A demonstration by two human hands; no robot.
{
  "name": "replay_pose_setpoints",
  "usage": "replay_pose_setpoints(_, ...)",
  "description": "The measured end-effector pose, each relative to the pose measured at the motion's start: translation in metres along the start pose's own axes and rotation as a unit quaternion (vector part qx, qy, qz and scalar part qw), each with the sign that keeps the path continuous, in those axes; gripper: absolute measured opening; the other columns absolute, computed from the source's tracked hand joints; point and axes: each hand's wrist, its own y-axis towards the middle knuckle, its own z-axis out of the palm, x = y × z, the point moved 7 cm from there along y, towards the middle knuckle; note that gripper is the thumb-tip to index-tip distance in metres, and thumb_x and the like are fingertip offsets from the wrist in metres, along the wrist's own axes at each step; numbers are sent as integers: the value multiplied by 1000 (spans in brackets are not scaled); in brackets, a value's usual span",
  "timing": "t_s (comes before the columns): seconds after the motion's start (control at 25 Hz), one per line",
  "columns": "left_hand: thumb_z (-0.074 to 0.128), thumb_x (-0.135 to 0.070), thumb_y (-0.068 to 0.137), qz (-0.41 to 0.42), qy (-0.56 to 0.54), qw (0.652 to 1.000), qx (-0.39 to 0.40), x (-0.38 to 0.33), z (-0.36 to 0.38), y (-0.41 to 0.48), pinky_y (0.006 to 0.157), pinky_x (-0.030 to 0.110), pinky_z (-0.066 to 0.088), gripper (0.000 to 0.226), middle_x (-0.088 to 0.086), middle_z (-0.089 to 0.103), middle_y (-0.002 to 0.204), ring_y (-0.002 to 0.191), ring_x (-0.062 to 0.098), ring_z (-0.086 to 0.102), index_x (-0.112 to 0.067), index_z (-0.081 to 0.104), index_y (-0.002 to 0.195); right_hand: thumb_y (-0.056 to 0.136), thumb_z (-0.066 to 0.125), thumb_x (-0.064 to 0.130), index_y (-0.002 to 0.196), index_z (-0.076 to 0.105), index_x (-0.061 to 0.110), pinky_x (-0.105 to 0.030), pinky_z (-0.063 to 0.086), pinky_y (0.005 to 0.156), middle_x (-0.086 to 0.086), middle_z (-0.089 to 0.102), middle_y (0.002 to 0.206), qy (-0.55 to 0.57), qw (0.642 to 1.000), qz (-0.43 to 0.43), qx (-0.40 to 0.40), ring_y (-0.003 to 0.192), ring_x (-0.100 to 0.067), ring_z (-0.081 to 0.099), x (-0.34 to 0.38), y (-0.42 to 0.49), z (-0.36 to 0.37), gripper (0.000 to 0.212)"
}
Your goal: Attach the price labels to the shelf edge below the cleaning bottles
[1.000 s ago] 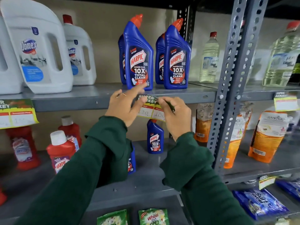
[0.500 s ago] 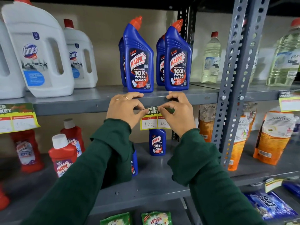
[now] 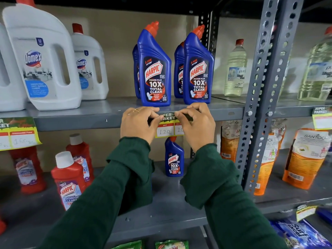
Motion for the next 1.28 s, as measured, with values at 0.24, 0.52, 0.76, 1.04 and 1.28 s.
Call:
replay_pose_setpoints(0.24, 74, -18, 75, -5, 46, 999, -24, 4, 6, 2, 89, 46, 38, 19, 8, 72, 88, 85, 28, 60, -10, 63, 89, 79, 68, 18, 104, 57, 10, -33, 44, 90, -12, 55, 111, 13, 1000, -15, -6, 106, -21, 50, -3, -2, 8, 28)
replay_pose_setpoints(0.52, 57, -42, 86, -14, 152, 987, -51, 1, 20, 3, 91, 40, 19, 30, 10, 71, 95, 99, 31, 54, -14, 67, 94, 76, 67, 43, 108, 48, 14, -35, 9, 113, 18, 49, 94, 27, 999, 27, -28, 104, 9, 30, -20, 4, 11, 47)
replay_pose_setpoints(0.76, 66, -20, 83, 27, 107, 991, -70, 1, 6, 4, 80, 36, 25, 8, 11, 73, 72, 79, 31, 61, -12, 69, 83, 86, 59, 11, 89, 56, 4, -59, 43, 91, 26, 41, 82, 63, 996, -8, -66, 89, 6, 38, -20, 1, 2, 9)
replay_pose_setpoints(1.04, 62, 3, 82, 43, 97, 994, -23, 0, 2, 1, 83, 43, 37, 16, 16, 73, 78, 81, 33, 63, -4, 66, 96, 91, 49, 6, 97, 53, 9, -52, 48, 85, -9, 63, 103, 41, 998, 29, -32, 109, -32, 51, -25, -4, 1, 8)
replay_pose_setpoints(1.28, 49, 4, 89, 15, 89, 996, 27, 7, -1, -1, 88, 46, 39, 28, 23, 66, 104, 98, 41, 54, -3, 57, 114, 95, 37, 8, 119, 44, 12, -48, 50, 87, -12, 57, 121, 110, 990, 86, 17, 106, -22, 55, -21, -4, -14, 25)
